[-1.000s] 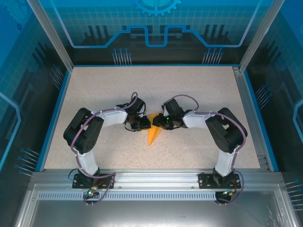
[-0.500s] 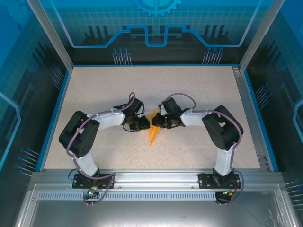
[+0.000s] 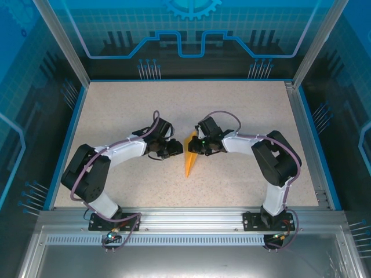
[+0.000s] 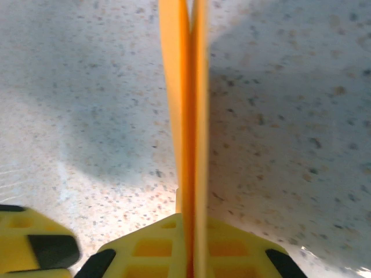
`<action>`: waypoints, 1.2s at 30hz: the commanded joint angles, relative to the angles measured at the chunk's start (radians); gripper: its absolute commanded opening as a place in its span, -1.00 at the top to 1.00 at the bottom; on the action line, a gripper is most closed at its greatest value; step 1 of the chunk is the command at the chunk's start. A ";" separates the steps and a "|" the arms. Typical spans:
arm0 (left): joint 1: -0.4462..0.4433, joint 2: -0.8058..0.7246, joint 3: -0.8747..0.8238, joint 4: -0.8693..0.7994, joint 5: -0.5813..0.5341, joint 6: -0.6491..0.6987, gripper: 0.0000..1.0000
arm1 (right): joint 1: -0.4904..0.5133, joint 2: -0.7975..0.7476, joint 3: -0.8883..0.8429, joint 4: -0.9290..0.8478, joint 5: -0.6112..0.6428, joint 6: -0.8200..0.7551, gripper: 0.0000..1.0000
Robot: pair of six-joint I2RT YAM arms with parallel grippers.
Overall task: Fold a paper plane with a square sheet of paper (pick it up from the middle)
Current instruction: Turn over the paper at the center of the table.
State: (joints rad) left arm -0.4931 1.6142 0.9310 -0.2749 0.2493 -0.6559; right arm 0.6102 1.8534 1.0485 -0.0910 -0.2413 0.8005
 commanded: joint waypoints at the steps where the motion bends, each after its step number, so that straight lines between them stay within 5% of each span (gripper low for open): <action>1: 0.009 -0.053 -0.023 0.000 -0.025 -0.028 0.35 | 0.027 -0.039 0.053 -0.127 0.063 0.042 0.85; 17: 0.009 -0.036 0.049 -0.110 -0.017 -0.004 0.32 | 0.018 -0.098 0.139 -0.288 0.090 -0.006 0.83; 36: 0.036 -0.179 -0.048 -0.104 -0.218 -0.055 0.26 | 0.058 -0.174 0.101 -0.377 0.232 -0.091 0.85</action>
State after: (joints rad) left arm -0.4740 1.4960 0.9154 -0.3607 0.1169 -0.6838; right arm 0.6586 1.7435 1.1675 -0.4068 -0.0689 0.7395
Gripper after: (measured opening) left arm 0.361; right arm 0.080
